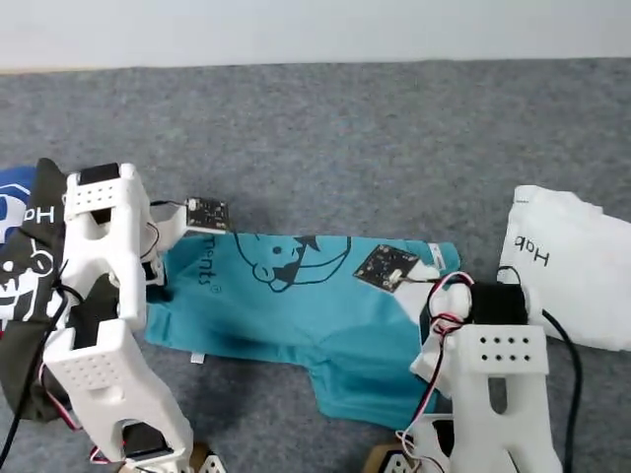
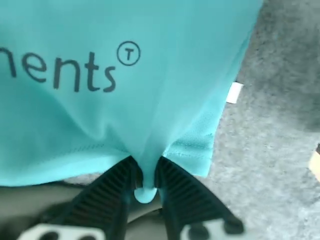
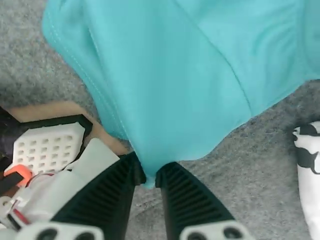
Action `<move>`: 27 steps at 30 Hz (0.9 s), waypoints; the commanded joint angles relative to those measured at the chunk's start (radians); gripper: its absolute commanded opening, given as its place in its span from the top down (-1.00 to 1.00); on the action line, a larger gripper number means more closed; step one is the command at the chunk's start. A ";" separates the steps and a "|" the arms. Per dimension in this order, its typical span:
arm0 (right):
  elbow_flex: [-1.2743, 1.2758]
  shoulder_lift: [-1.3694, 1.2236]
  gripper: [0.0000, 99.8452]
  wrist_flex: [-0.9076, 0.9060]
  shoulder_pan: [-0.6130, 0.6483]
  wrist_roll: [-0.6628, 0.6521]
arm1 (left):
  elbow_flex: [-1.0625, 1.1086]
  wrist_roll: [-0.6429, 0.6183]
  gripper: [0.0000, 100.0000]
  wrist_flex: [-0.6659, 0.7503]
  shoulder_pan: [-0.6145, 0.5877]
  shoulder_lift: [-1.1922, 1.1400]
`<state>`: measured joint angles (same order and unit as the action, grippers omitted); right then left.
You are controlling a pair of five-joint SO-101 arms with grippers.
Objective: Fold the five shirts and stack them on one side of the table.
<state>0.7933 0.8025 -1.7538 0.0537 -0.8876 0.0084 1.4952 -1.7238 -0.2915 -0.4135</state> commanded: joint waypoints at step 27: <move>0.140 0.022 0.53 0.168 0.134 0.035 | -0.087 -0.203 0.72 0.017 0.005 -0.064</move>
<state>0.9590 0.8101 -1.6479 0.1718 -0.9582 -0.0222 1.3633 -1.7131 -0.3007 -0.4933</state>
